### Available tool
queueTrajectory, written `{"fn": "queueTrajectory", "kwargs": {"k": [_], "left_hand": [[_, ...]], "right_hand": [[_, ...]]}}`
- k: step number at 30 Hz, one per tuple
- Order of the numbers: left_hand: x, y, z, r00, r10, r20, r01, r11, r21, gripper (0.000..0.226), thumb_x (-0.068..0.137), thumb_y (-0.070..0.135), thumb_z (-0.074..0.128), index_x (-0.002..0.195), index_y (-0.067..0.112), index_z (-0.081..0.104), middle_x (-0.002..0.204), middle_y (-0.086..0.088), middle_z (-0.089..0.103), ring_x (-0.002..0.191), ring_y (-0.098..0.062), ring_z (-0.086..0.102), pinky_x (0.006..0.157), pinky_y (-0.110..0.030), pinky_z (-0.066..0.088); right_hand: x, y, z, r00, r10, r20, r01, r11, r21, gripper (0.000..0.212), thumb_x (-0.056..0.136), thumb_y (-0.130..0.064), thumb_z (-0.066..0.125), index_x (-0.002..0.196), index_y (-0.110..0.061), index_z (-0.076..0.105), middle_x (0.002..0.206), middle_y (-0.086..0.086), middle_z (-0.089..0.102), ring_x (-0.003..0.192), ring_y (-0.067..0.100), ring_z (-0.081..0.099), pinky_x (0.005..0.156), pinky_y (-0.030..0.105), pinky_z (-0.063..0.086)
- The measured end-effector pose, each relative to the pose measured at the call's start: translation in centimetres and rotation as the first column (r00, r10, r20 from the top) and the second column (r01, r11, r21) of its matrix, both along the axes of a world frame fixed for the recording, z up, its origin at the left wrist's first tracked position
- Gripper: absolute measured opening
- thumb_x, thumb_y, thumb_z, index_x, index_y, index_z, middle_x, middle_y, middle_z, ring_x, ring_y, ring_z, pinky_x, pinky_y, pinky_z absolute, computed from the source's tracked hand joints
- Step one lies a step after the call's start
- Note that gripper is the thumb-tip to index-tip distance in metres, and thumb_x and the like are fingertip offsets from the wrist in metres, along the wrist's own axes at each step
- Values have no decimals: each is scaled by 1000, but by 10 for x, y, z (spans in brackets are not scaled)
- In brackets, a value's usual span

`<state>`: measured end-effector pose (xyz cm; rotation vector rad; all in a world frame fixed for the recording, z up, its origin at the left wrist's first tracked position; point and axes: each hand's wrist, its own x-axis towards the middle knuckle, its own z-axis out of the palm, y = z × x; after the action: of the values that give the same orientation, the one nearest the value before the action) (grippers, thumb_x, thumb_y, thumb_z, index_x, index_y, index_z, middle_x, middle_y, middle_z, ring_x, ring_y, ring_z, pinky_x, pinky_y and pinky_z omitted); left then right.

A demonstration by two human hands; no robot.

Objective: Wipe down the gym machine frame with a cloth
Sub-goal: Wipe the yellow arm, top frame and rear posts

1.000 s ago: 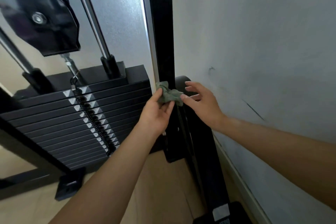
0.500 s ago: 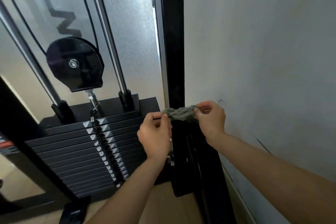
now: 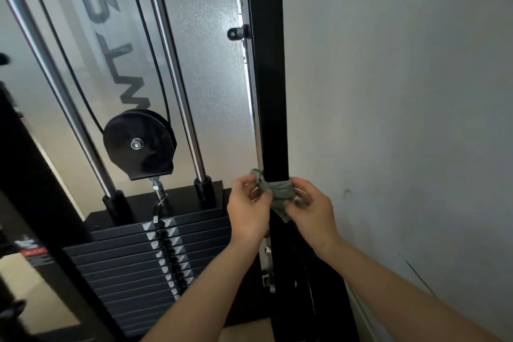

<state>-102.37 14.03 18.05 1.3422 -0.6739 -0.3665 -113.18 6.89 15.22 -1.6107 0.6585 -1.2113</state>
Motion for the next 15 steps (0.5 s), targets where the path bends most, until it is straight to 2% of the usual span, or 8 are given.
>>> {"fn": "queueTrajectory", "kwargs": {"k": [3,6,8,10,13,15], "left_hand": [[5,0,1,984,20,179,-47,988,147,42,90,7,72,128,22,60,106,11,68,91,4,66,73,-8,53],[5,1,8,962,22,274,-81,975,207,44,90,13,74,132,18,64,108,7,72,89,1,67,79,-17,56],[4,3,13,953,35,300,-87,983,161,46,89,15,76,133,19,64,110,9,71,90,0,67,80,-16,57],[3,5,23,947,54,317,-89,991,98,45,88,15,77,131,20,64,109,13,70,90,2,67,78,-11,55],[2,8,46,945,33,324,-42,999,21,45,86,13,79,128,19,63,106,19,66,91,6,66,77,-10,54],[2,9,63,941,-8,339,14,1000,-15,52,85,10,80,132,19,61,110,21,63,95,8,65,79,-13,56]], "right_hand": [[1,1,-3,999,25,-36,-24,999,37,55,87,1,70,136,-22,62,116,-4,74,107,11,70,96,36,57],[5,-2,4,1000,-17,-4,17,997,70,48,92,-1,67,137,-18,62,115,1,74,105,14,71,97,40,57],[7,-4,10,999,-18,49,13,995,96,44,93,-3,68,134,-17,64,116,2,74,105,13,71,97,37,57],[8,-1,20,994,-30,103,20,995,97,42,92,-3,69,130,-20,66,116,-2,74,102,7,71,92,26,57],[8,0,42,984,-49,171,36,996,81,41,90,1,70,116,-32,67,104,-18,75,101,1,71,86,17,56],[8,1,57,978,-51,203,40,998,57,38,90,0,70,114,-29,67,99,-24,74,99,-1,70,81,13,54]]}}
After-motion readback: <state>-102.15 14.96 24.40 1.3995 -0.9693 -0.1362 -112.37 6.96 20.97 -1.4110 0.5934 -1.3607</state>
